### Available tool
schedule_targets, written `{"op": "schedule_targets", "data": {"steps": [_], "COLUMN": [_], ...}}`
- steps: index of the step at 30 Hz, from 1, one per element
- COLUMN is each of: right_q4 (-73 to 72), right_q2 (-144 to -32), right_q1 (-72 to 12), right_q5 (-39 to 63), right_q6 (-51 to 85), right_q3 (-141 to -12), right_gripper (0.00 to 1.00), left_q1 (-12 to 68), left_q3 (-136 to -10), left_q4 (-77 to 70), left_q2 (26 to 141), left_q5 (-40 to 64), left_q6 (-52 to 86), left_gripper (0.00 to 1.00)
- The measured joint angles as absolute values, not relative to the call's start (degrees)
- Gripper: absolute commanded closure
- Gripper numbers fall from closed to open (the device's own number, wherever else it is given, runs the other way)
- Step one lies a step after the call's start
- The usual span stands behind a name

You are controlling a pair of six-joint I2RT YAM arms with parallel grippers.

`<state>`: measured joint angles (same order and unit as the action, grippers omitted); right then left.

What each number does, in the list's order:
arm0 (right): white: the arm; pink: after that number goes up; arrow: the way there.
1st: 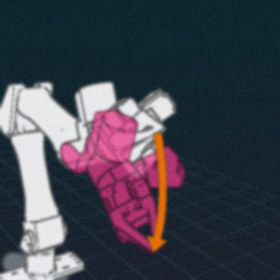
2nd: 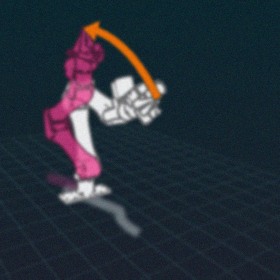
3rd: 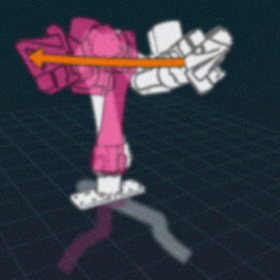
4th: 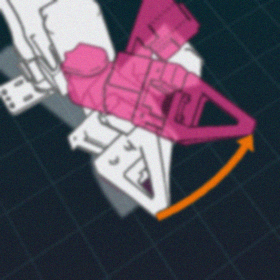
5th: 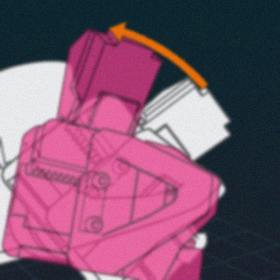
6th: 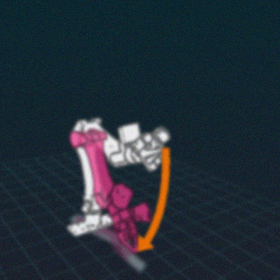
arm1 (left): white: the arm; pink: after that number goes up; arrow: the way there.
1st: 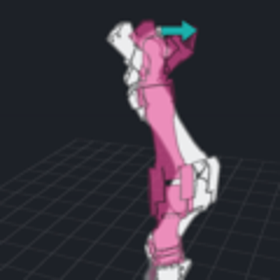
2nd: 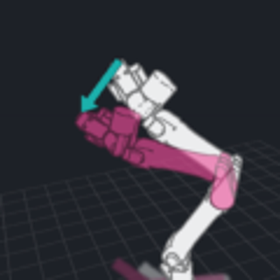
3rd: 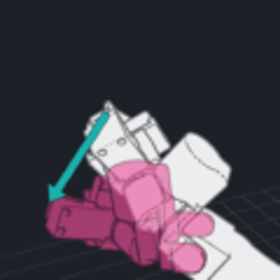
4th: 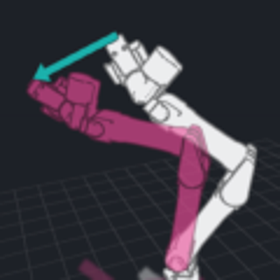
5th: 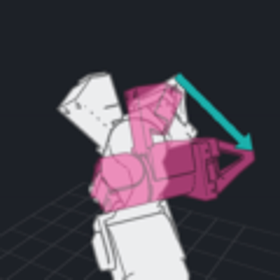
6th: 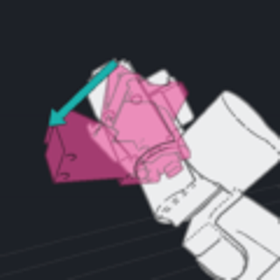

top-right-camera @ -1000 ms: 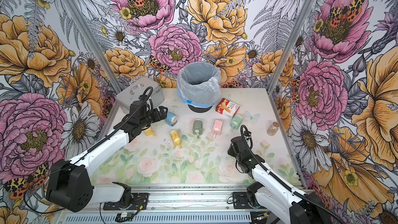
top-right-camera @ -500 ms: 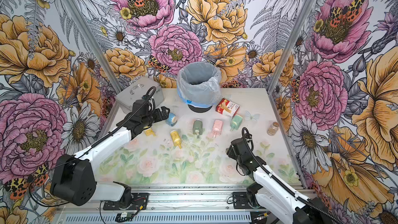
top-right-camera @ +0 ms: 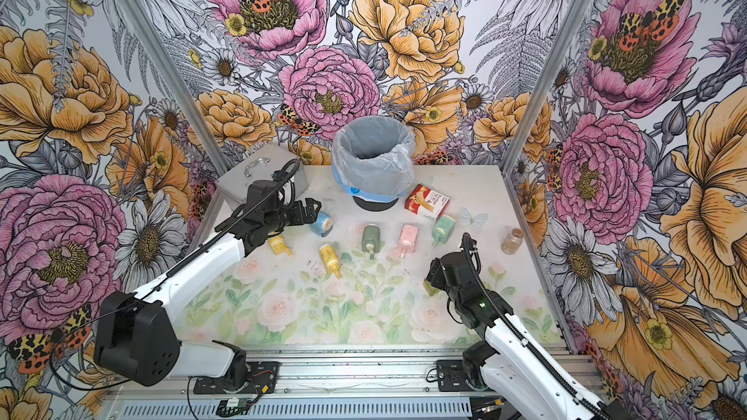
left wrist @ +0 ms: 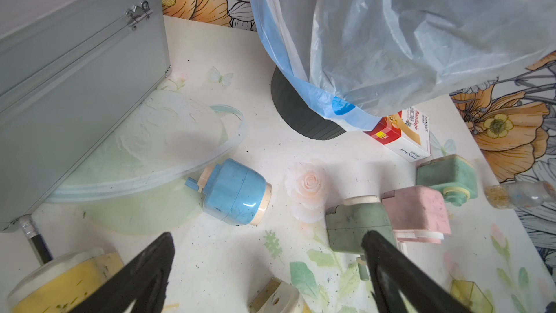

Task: Take out the pencil sharpener tray and clean the shavings
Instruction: Place the container at the center of the board, then pick up the pencil sharpener from the center of the board.

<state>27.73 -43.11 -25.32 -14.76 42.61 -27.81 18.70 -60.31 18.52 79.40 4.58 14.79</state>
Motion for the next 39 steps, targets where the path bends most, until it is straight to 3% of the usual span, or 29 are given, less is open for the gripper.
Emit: {"op": "schedule_targets", "data": {"steps": [9, 20, 27, 39], "right_q4": [27.90, 27.88, 27.66, 27.24], "right_q2": [-43.86, -42.81, -44.12, -49.69], "right_q1": [-25.06, -24.67, -24.29, -23.62], "right_q5": [-11.27, -6.09, -3.97, -1.61], "right_q6": [35.03, 32.03, 31.83, 30.68], "right_q3": [-31.38, -31.16, -31.09, -32.38], "right_gripper": [0.24, 0.24, 0.24, 0.24], "left_q1": [19.70, 11.73, 11.22, 11.27], "left_q3": [-61.01, -71.35, -75.24, -82.19], "left_q4": [22.59, 31.73, 38.28, 40.40], "left_q2": [78.94, 90.72, 95.11, 107.63], "left_q5": [7.18, 18.74, 20.12, 18.81], "left_q6": [0.58, -9.98, -16.93, -17.47], "left_gripper": [0.01, 0.01, 0.01, 0.01]}}
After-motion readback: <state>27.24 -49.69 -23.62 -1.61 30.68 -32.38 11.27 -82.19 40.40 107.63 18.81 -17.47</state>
